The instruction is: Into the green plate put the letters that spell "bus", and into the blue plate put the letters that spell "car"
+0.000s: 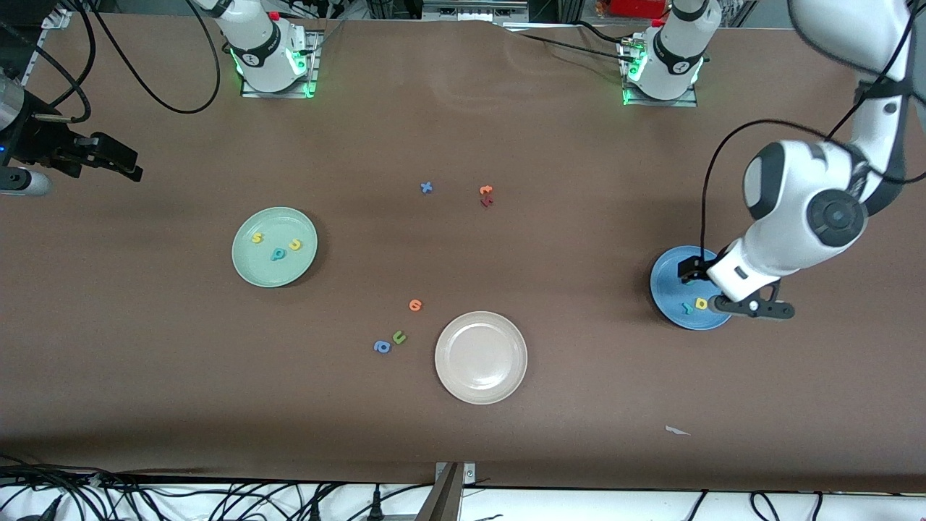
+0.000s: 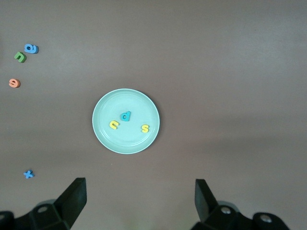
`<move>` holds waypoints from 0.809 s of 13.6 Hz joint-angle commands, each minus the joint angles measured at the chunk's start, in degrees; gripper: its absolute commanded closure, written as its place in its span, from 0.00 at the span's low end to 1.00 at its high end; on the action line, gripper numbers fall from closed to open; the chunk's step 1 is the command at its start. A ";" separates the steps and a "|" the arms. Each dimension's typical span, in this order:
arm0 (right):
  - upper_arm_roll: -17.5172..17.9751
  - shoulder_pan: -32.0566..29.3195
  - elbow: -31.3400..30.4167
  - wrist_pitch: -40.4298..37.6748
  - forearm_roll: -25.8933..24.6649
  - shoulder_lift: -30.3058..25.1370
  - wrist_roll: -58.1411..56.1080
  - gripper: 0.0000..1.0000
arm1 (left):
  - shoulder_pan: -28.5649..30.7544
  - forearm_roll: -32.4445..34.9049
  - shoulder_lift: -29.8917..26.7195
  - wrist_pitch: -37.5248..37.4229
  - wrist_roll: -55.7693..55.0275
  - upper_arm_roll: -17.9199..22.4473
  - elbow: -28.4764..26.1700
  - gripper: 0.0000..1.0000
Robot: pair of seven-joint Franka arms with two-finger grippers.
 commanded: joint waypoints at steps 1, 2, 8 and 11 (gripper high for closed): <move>0.23 -0.25 1.13 -0.26 0.58 0.45 -0.88 0.00 | 1.59 0.73 -5.50 -11.94 -1.48 -0.66 4.74 0.00; 0.23 -0.25 1.13 -0.26 0.58 0.54 -0.79 0.00 | 2.21 1.08 -6.55 -16.60 -1.48 -1.53 8.25 0.00; -0.03 -0.16 5.78 -0.61 0.75 3.88 -1.14 0.00 | 6.43 1.34 -11.47 -26.14 -1.39 -4.97 16.55 0.00; -0.12 -0.16 5.61 -0.79 0.67 3.71 -0.97 0.00 | 7.83 1.52 -11.83 -25.70 -0.69 -5.23 16.37 0.00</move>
